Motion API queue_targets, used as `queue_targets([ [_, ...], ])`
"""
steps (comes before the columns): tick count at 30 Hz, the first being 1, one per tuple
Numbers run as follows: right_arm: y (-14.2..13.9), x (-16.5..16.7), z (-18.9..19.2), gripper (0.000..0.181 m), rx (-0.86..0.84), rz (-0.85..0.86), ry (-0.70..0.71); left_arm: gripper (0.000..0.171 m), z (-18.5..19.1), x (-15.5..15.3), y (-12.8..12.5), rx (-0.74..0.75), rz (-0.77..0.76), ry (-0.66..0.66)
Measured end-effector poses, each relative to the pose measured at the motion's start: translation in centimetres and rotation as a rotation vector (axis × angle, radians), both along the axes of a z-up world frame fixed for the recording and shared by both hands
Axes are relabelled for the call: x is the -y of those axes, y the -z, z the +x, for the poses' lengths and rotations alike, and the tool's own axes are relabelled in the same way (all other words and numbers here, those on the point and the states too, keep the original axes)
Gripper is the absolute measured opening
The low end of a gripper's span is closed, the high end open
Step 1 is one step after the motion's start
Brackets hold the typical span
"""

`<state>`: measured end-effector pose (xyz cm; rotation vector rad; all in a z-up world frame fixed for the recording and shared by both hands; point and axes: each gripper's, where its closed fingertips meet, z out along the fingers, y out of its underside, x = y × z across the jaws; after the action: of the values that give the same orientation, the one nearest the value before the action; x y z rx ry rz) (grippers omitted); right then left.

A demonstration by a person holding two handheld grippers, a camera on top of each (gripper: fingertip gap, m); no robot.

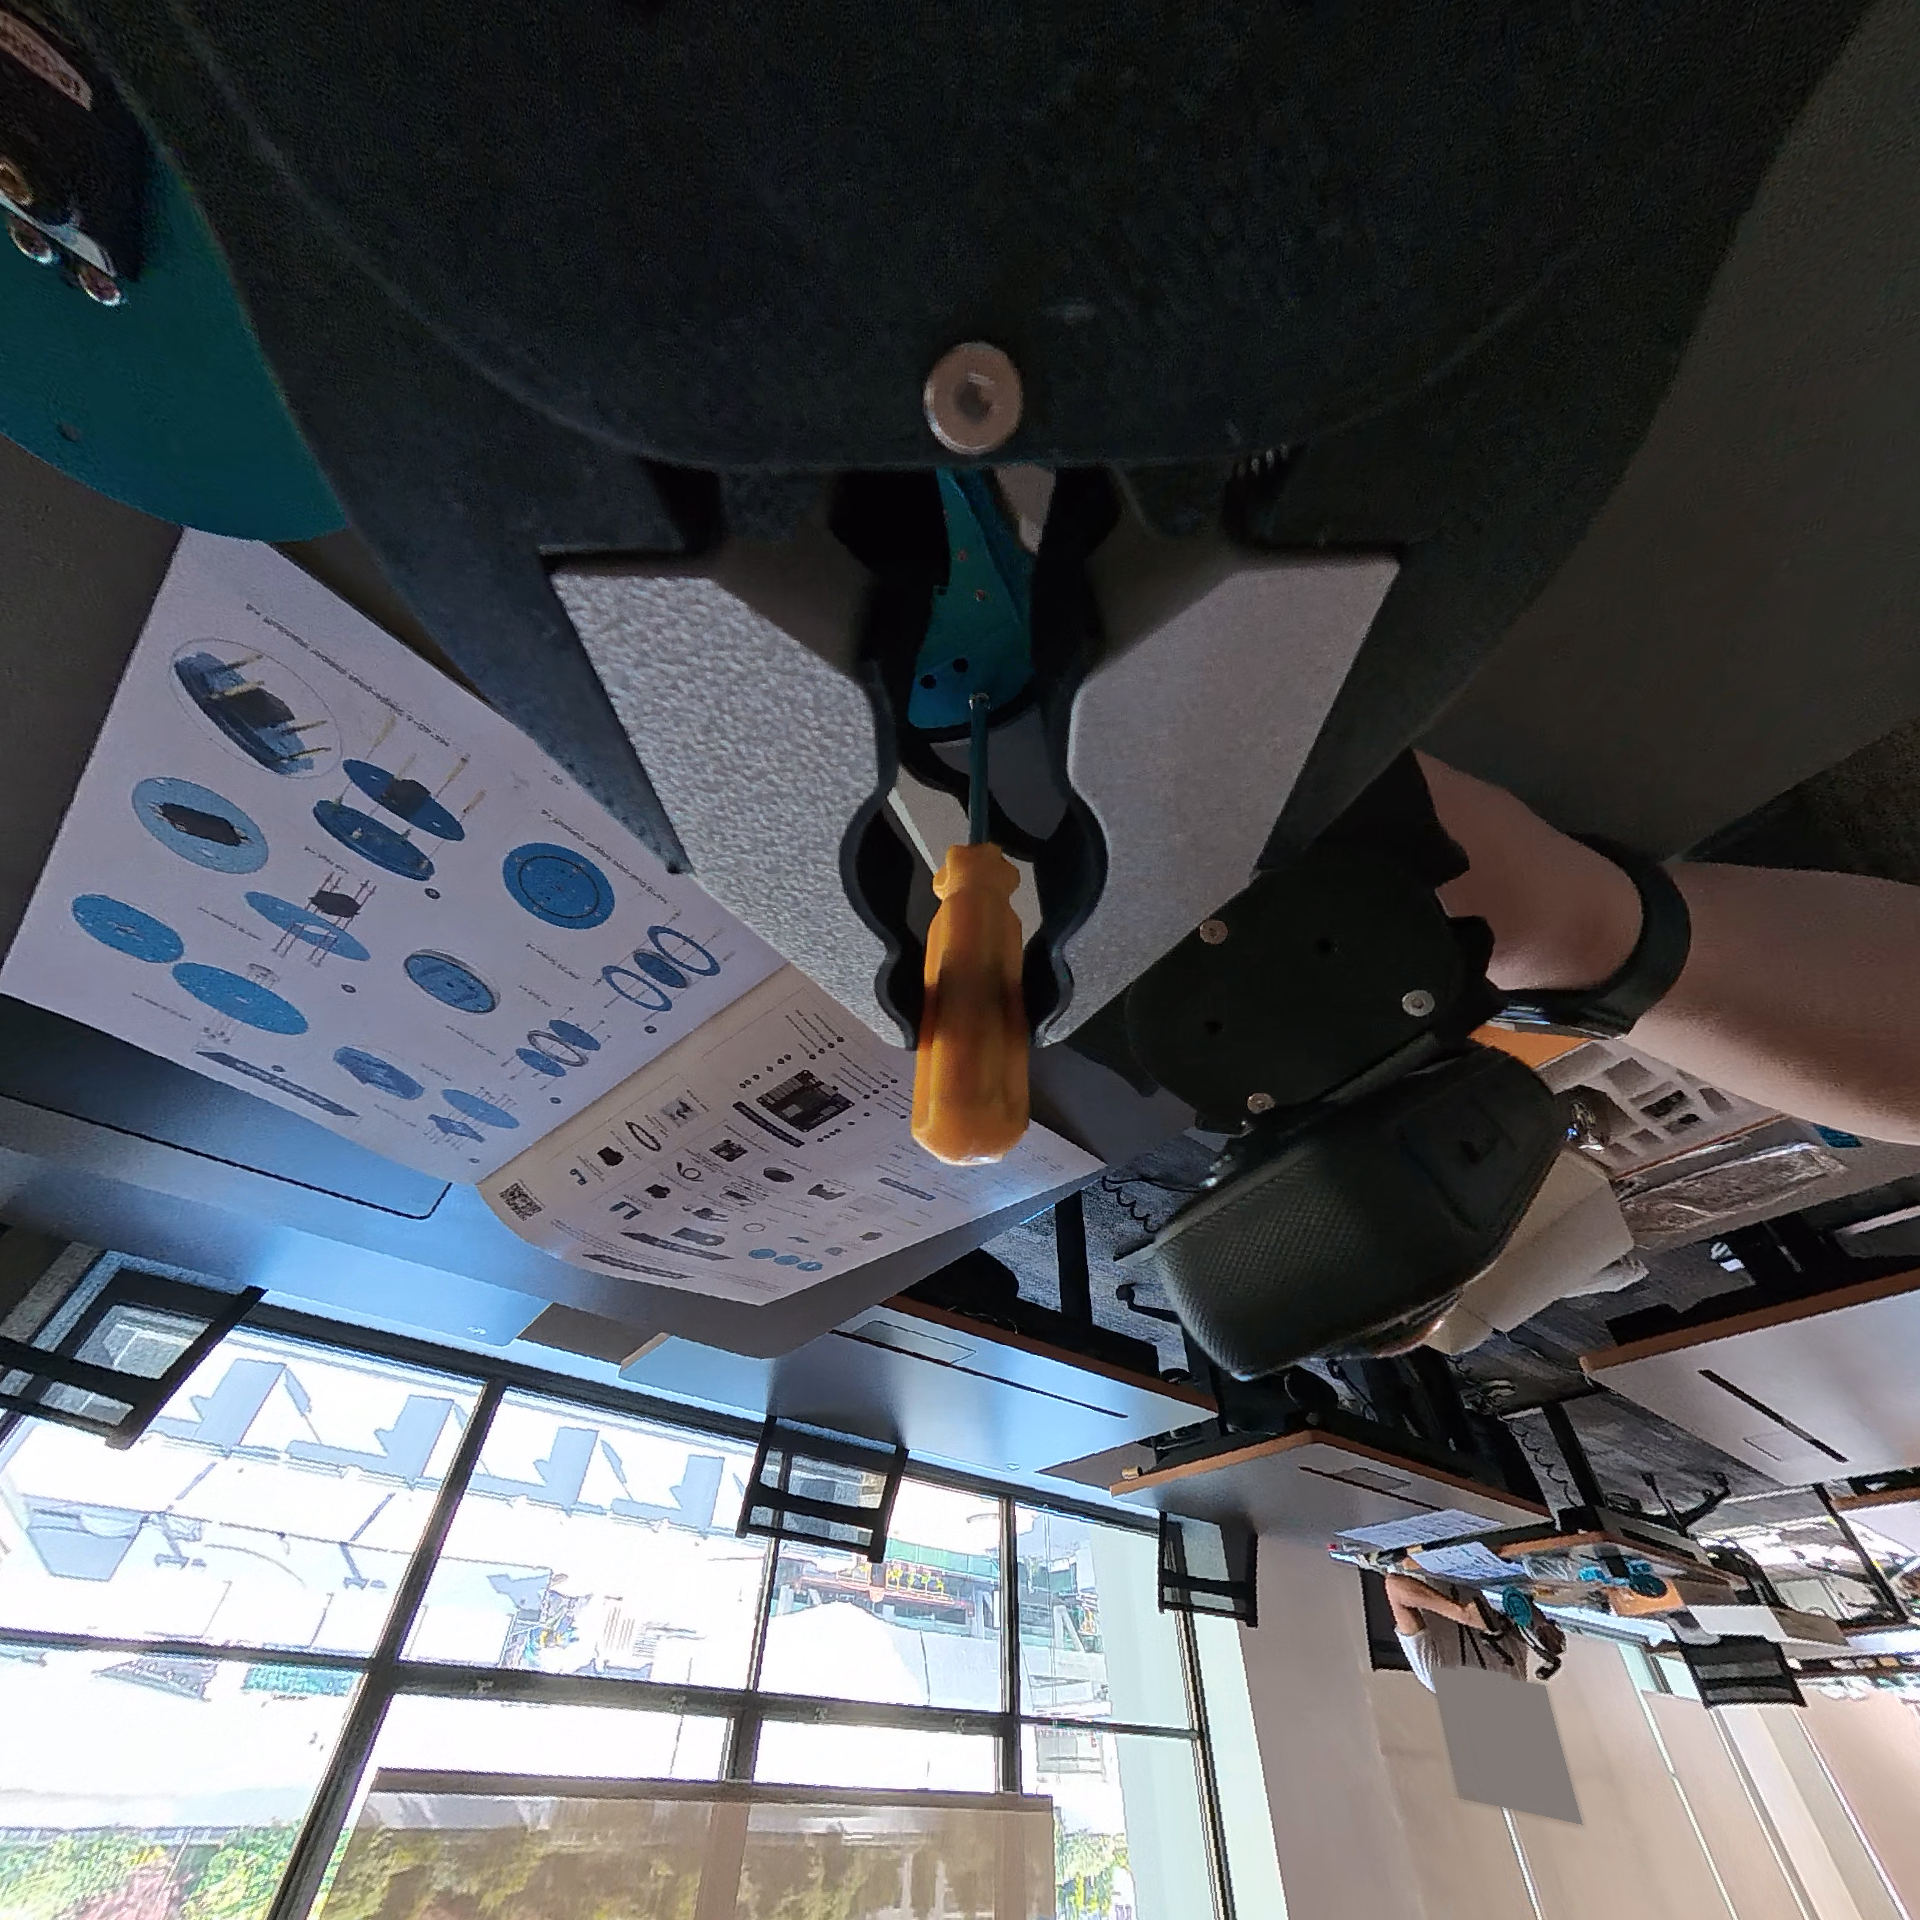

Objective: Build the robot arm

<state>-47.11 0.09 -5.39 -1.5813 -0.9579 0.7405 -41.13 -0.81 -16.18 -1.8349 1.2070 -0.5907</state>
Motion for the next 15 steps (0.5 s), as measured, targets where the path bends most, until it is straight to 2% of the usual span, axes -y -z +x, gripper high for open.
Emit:
queue_targets([
  [2,0.0,0.0,0.1,0.018,-0.005,-0.005,-0.003,0.064,0.1,0.1,0.1,0.002,-0.014,0.011],
  [5,0.0,0.1,0.1,0.018,-0.003,-0.002,0.003,0.057,0.0,-0.3,0.1,0.006,-0.027,-0.022],
  [12,0.0,0.4,0.0,0.018,0.002,0.041,0.028,0.057,-0.1,-0.9,0.0,0.002,-0.010,-0.173],
  [15,0.0,0.4,0.1,0.018,0.003,0.046,0.022,0.057,0.0,-0.8,-0.1,-0.003,0.011,-0.174],
])
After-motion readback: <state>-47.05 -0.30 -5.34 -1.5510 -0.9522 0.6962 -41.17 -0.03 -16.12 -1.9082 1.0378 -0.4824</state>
